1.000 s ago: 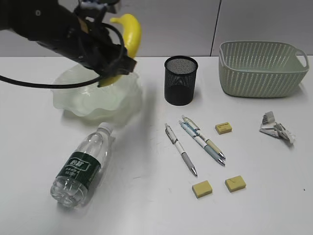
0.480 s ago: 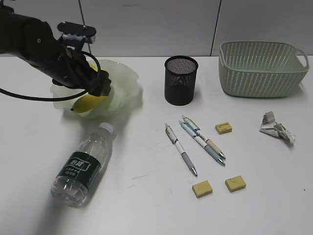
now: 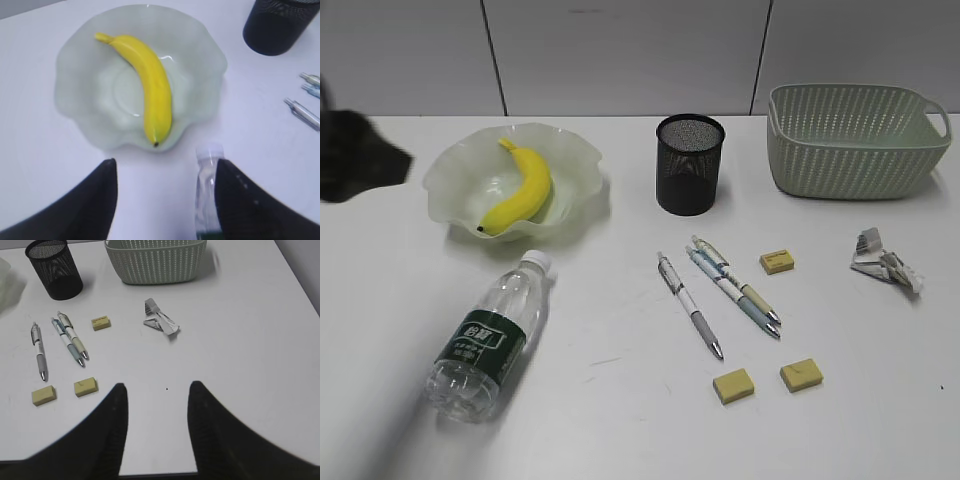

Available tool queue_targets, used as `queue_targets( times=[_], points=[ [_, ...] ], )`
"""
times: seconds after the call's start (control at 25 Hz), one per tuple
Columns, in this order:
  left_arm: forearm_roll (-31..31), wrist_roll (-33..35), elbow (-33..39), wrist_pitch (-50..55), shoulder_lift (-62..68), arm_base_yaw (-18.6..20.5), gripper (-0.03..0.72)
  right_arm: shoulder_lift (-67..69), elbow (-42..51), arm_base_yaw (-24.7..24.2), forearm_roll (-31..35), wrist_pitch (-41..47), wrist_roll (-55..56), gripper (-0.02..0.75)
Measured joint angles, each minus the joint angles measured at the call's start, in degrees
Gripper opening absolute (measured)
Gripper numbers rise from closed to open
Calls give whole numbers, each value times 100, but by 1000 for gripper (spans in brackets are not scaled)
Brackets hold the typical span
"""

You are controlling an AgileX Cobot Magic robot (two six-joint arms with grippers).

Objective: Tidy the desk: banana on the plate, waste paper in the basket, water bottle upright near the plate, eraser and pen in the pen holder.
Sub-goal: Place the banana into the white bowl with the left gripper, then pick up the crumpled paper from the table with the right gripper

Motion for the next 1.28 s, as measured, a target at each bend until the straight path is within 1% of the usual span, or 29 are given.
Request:
queue_targets(
  times=[0.08,0.12,0.28,0.4,0.52,0.64,0.72,0.84,1.0,1.08,1.16,1.28],
  points=[
    [0,0,571,640,-1378,0,451,0,0,0,0,0,0,329],
    [0,0,735,1097,-2137,0,450,0,0,0,0,0,0,329],
    [-19,0,1125,2861,-4630,0,449,0,0,0,10,0,0,329],
    [-34,-13,1329,3527,-5869,0,448,0,0,0,22,0,0,329],
    [-38,-215,1597,3650,-6673,0,448,0,0,0,70,-6,0,329],
    [18,-339,1667,3625,-7065,18,438,124,0,0,162,-37,-178,329],
    [64,-365,1665,3609,-7102,51,425,419,-46,0,384,-130,-591,329],
    [91,-400,1665,3609,-7102,61,414,1198,-177,0,674,-600,-1229,329],
    [109,-405,1665,3608,-7102,136,400,3254,-315,0,725,-1572,-1795,329],
    [109,-406,1665,3608,-7102,400,397,4441,-456,0,681,-2203,-1899,329],
    [120,-406,1670,3608,-7102,699,396,5818,-754,0,550,-2601,-1965,340],
    [125,-412,1670,3603,-7102,1050,396,7365,-1298,28,441,-2762,-2033,405]
  ],
)
